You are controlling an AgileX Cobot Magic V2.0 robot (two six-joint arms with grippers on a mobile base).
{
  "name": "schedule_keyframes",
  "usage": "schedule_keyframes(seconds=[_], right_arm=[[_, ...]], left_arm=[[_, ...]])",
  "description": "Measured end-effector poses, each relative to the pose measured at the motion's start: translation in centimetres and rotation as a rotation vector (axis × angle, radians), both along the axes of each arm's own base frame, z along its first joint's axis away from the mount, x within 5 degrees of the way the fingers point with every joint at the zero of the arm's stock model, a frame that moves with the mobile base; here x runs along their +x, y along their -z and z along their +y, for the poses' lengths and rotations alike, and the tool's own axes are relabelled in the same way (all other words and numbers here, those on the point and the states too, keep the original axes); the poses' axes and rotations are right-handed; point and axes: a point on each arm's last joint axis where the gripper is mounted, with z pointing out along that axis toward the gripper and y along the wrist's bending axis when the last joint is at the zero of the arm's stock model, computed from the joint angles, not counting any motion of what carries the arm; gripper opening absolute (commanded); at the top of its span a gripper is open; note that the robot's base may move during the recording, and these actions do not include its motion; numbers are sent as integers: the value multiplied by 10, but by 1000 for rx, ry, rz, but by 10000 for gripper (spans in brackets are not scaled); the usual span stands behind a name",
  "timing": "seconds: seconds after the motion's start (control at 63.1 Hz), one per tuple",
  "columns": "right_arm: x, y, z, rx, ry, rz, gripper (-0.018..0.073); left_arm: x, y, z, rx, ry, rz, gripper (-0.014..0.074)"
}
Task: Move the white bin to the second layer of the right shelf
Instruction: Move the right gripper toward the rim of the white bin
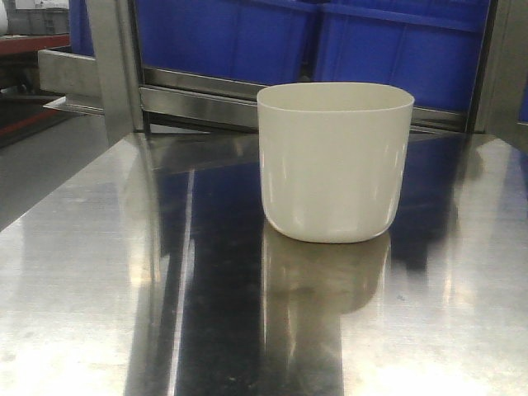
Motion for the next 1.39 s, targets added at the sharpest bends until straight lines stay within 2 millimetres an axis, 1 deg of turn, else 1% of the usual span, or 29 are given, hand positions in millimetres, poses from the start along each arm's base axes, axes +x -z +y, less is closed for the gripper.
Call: schedule_keyframes(seconds=[0.634, 0.777, 0.84, 1.062, 1.189, 1.268, 1.395], right_arm=[[0, -1, 0, 0, 0, -14, 54], [0, 5, 0, -1, -2, 70, 54], [-1, 4, 0, -3, -2, 95, 54], [-8, -25, 0, -30, 0, 82, 54], [-9, -41, -1, -71, 3, 171, 54], [-7, -55, -2, -86, 5, 216, 54], [6, -82, -2, -78, 13, 246, 54]], left_arm=[[0, 0, 0, 0, 0, 0, 85], [0, 0, 0, 0, 0, 0, 85], [0, 0, 0, 0, 0, 0, 85], [0, 0, 0, 0, 0, 0, 85], [0, 0, 0, 0, 0, 0, 85], [0, 0, 0, 0, 0, 0, 85], [0, 0, 0, 0, 0, 0, 85]])
